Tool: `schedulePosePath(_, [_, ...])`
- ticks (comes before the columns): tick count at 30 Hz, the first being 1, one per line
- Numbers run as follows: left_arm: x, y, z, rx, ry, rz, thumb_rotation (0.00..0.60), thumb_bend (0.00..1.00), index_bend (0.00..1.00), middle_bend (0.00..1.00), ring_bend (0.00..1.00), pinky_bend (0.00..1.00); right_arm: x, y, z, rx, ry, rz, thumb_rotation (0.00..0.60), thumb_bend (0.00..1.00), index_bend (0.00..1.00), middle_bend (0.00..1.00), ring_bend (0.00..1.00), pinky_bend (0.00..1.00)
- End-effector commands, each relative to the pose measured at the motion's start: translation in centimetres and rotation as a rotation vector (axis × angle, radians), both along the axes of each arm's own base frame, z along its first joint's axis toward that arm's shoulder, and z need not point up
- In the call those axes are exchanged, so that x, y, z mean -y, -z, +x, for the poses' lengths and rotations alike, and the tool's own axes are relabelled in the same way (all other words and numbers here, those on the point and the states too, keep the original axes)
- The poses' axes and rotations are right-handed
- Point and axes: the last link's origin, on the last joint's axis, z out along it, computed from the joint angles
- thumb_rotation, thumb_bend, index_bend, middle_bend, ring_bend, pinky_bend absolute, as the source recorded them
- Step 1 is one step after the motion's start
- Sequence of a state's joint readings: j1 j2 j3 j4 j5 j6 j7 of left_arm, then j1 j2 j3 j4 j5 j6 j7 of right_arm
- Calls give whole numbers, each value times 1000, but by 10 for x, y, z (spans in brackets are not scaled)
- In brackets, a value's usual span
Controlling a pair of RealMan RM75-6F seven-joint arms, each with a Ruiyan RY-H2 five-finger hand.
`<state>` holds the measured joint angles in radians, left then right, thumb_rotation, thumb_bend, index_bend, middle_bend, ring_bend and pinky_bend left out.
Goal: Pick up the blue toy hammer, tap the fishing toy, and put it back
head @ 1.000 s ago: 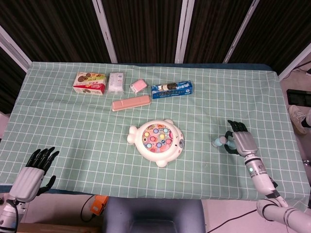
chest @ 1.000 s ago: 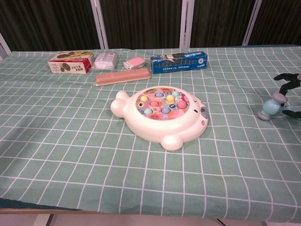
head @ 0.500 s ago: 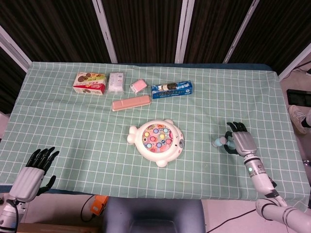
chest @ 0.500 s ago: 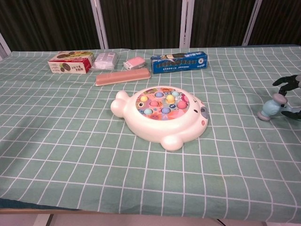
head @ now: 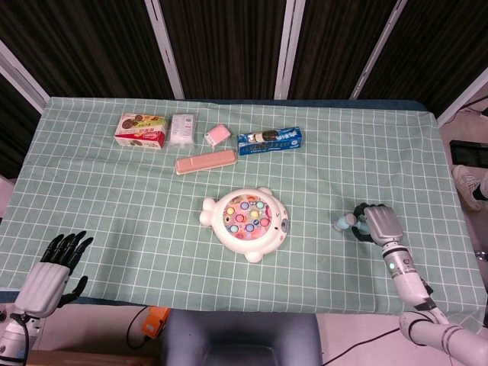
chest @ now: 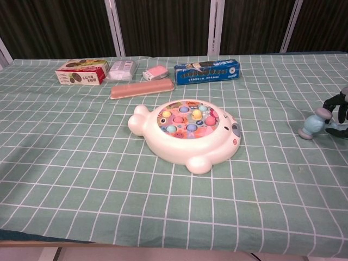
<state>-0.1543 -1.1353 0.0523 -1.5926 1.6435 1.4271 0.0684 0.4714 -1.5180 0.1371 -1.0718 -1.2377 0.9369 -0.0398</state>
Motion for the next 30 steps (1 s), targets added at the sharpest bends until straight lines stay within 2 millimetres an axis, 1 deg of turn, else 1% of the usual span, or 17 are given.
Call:
schedulePosePath(1, [0, 0, 0, 0, 1, 0, 600, 418, 0, 0, 0, 54, 0, 1, 0, -5, 2, -1, 600, 538, 795, 535, 525, 526])
schedulePosePath(17, [1, -1, 0, 3, 2, 2, 600, 417, 0, 0, 0, 54, 1, 5, -1, -5, 15, -19, 600, 538, 876, 605, 599, 606])
schedulePosePath(30, [1, -1, 0, 4, 1, 3, 600, 418, 0, 0, 0, 54, 3, 8, -3, -35, 7, -36, 600, 537, 942, 673, 688, 703])
